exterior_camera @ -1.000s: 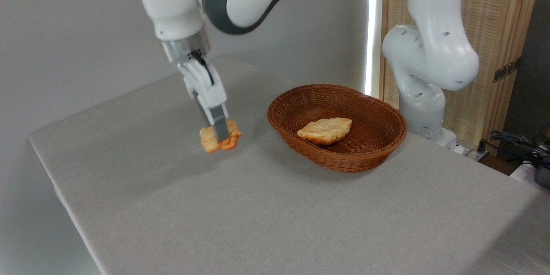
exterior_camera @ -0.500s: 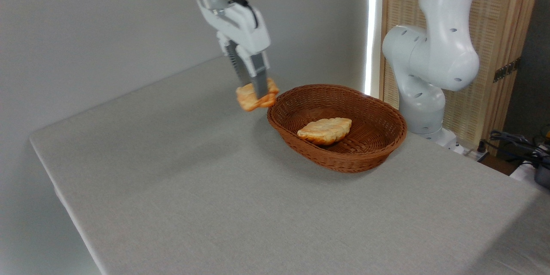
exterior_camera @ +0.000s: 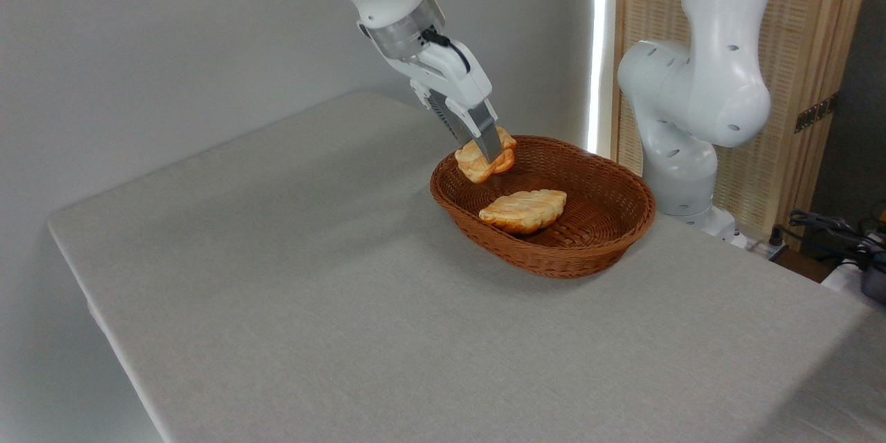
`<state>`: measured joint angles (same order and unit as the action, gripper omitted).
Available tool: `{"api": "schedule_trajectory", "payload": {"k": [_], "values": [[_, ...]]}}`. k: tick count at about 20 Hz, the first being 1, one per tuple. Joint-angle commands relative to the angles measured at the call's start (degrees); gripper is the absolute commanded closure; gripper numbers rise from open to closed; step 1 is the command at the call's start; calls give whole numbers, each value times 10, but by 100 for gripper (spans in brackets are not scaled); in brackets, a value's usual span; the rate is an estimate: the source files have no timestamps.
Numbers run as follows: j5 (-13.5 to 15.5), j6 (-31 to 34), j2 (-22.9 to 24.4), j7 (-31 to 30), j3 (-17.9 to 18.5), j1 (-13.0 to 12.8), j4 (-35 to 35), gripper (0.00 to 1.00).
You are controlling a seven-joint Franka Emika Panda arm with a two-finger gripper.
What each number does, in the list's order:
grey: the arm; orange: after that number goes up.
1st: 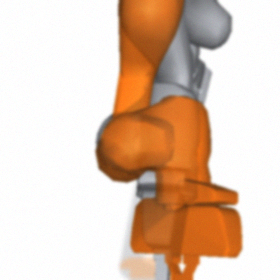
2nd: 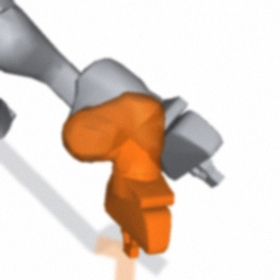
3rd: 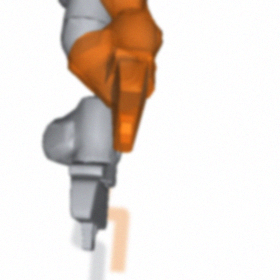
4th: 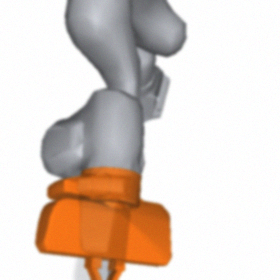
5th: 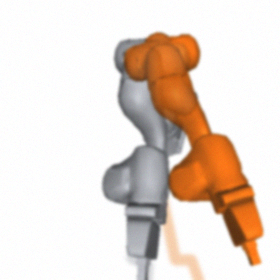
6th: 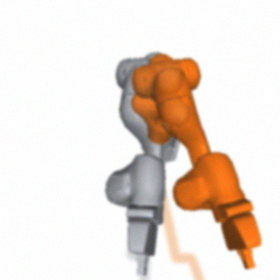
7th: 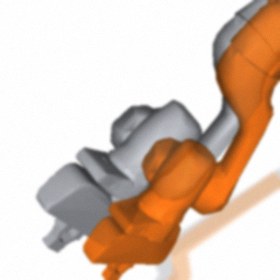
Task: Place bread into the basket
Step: 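Lift the held bread roll and carry it over the wicker basket, then lower the roll into the basket, open the gripper and raise it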
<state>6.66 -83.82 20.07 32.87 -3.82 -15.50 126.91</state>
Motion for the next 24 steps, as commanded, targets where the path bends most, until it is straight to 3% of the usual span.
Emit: {"api": "schedule_trajectory", "payload": {"k": [1,5,15,21,24], "values": [[7,4,-10,-6,4,-7,2,0],[7,3,-27,-7,4,-27,2,0],[5,-5,-30,-5,4,-38,-3,0],[-3,-115,-29,-4,22,-32,-52,0],[-41,-176,-30,-5,42,-32,-65,0]]}}
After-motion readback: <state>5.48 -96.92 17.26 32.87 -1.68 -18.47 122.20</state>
